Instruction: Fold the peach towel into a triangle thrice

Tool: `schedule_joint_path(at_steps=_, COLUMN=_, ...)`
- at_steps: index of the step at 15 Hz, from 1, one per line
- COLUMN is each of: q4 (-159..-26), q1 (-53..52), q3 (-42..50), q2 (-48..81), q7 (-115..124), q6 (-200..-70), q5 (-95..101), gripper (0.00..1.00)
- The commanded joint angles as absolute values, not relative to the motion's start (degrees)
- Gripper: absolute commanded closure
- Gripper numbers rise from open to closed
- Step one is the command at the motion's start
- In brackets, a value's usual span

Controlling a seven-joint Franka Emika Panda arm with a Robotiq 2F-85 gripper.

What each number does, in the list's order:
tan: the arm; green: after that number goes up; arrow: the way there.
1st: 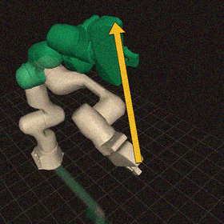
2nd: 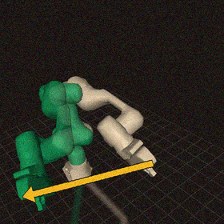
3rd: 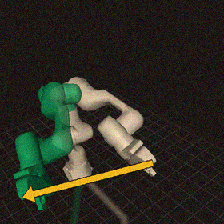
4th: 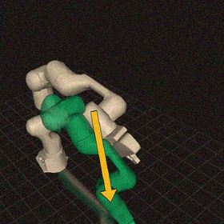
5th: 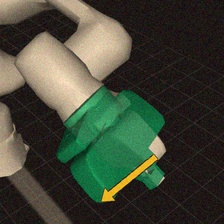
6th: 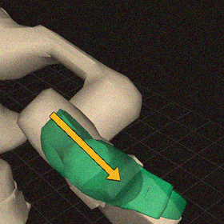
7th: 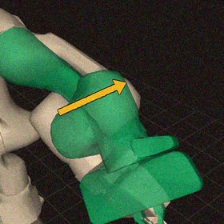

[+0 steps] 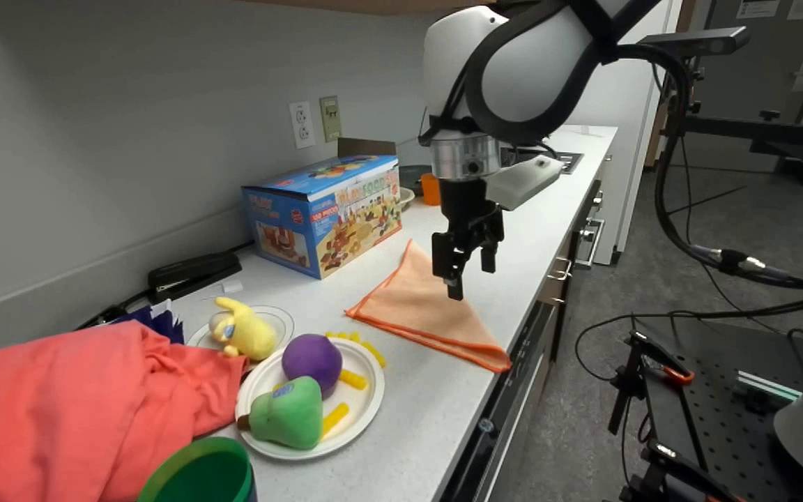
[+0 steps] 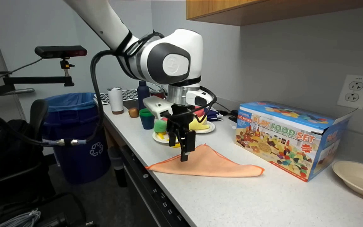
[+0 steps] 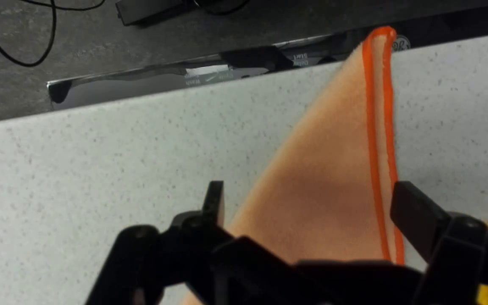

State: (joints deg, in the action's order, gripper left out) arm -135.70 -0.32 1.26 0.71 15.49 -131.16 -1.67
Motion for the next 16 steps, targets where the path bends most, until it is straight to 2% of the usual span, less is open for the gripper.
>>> schedule_joint_path(at_steps=1, q4=-144.26, q1=-0.42, q3=0.54, q2=-3.89, q7=16.35, q6=-136.88, q5=-2.40, gripper=0.00)
schedule_joint_path(at_steps=11, q4=-153.21, q1=-2.83, q3=-3.44, q2=-4.41, q7=15.57, q6=-146.86, q5=-7.32, gripper=0.01)
schedule_joint_path(at_steps=12, q4=-153.36, q1=-3.13, q3=-3.78, q2=-4.32, q7=15.61, q6=-147.24, q5=-7.65, gripper=0.10)
schedule_joint_path(at_steps=13, q4=-153.35, q1=-3.26, q3=-3.94, q2=-4.10, q7=15.33, q6=-147.49, q5=-7.81, gripper=0.26)
schedule_joint_path(at_steps=14, q4=-153.34, q1=-3.32, q3=-4.02, q2=-4.02, q7=15.00, q6=-147.73, q5=-7.86, gripper=0.31)
schedule_joint_path(at_steps=16, q4=-152.91, q1=-3.39, q3=-4.18, q2=-3.59, q7=14.71, q6=-148.37, q5=-7.76, gripper=0.48)
